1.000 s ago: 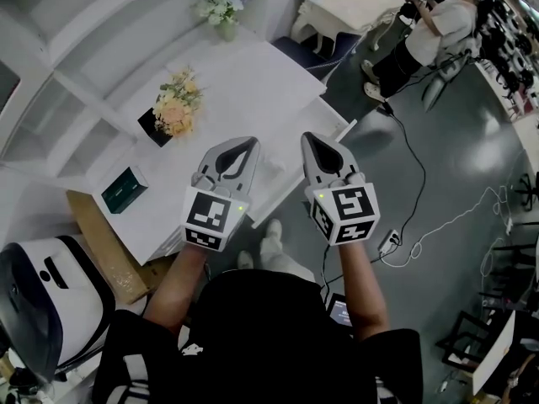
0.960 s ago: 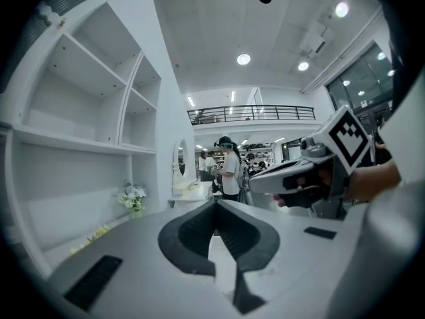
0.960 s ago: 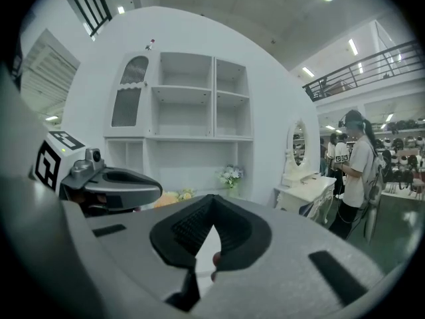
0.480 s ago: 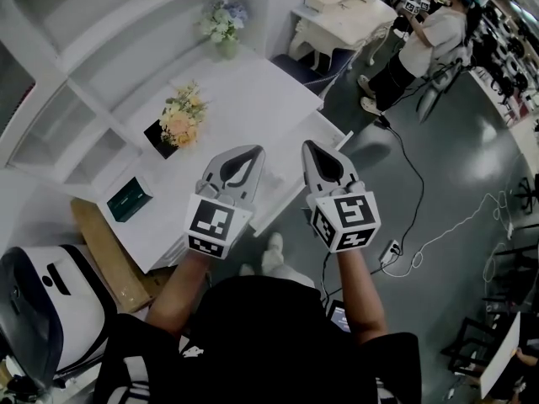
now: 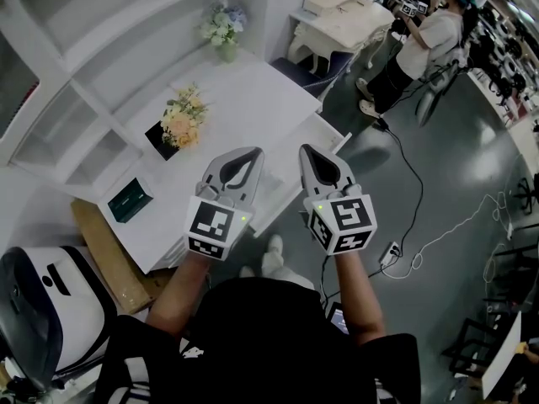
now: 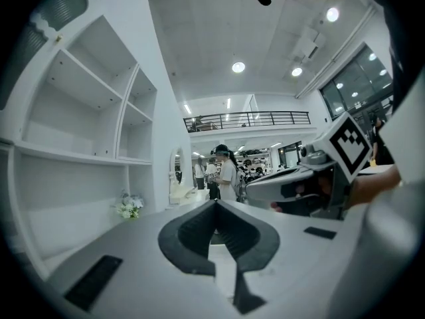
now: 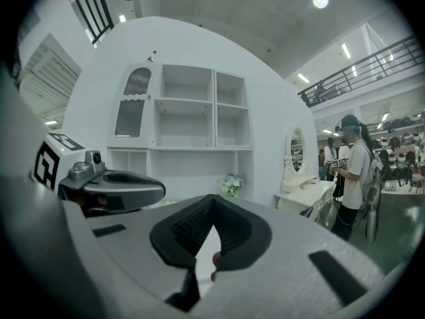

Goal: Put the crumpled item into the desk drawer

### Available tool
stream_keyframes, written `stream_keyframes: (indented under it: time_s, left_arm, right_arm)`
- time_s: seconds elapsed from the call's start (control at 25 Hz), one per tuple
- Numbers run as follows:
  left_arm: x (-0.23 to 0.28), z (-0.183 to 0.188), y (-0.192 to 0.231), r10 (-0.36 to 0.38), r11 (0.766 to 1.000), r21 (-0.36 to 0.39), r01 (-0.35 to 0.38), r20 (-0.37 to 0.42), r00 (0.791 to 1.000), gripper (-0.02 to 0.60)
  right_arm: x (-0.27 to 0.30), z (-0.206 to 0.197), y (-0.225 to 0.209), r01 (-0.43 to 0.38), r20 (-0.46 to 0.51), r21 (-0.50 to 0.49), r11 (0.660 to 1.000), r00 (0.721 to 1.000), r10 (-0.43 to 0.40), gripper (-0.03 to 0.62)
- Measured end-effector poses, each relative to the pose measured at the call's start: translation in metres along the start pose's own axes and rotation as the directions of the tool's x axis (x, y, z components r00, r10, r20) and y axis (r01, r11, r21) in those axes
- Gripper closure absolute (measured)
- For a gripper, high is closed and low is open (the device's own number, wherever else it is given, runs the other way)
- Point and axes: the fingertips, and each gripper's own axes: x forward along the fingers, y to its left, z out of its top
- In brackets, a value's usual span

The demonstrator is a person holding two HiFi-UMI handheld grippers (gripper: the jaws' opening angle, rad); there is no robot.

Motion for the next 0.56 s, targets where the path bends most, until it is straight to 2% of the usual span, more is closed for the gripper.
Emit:
stream_keyframes:
  time_s: [0.56]
  left_arm:
    - [-0.0024,-0.0035,-0.0058,-0.002,1.000,-0.001,0.002,-0.002,1.000,0.575]
  right_arm:
    - [-0.0064,0.0011,0.0064,-0.004,0.009,-0.015,1.000,1.000,0.004,0.599]
